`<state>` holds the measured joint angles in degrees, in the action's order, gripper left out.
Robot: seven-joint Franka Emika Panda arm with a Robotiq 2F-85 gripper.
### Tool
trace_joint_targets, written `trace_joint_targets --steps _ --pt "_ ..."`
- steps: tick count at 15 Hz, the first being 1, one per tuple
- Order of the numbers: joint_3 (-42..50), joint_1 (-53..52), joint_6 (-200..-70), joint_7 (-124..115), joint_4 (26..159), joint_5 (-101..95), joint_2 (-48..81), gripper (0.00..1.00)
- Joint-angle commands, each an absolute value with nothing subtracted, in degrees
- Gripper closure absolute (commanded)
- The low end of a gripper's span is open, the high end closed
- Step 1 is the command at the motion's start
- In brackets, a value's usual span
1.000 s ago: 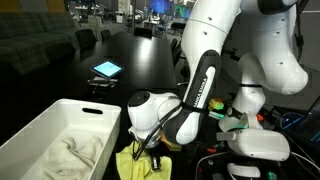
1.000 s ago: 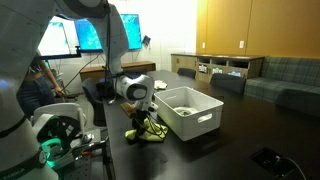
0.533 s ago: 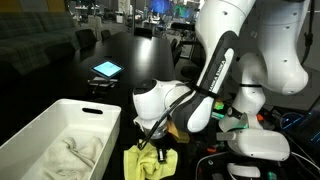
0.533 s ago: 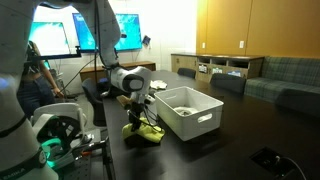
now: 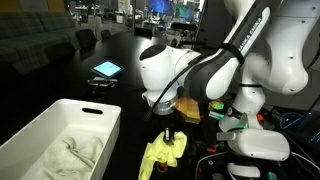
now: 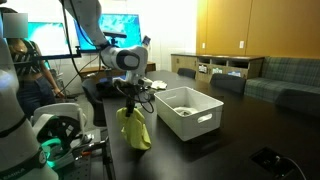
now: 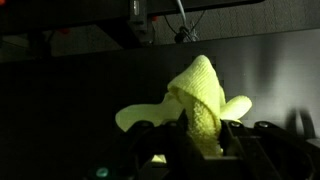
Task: Pick up the marker pen and small tape from the table and put them in the white cup. Pick up the towels from the table and put them in the container.
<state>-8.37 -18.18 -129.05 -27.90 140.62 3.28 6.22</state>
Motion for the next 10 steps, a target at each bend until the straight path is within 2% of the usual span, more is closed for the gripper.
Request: trace_joint_targets --steps 1,10 --pt "-9.5 -16.3 -125.5 -34.0 143.2 4.5 -2.6 0.88" --pt "-11.9 -13.5 -127.3 -43.7 145.6 3.6 -9.8 0.88"
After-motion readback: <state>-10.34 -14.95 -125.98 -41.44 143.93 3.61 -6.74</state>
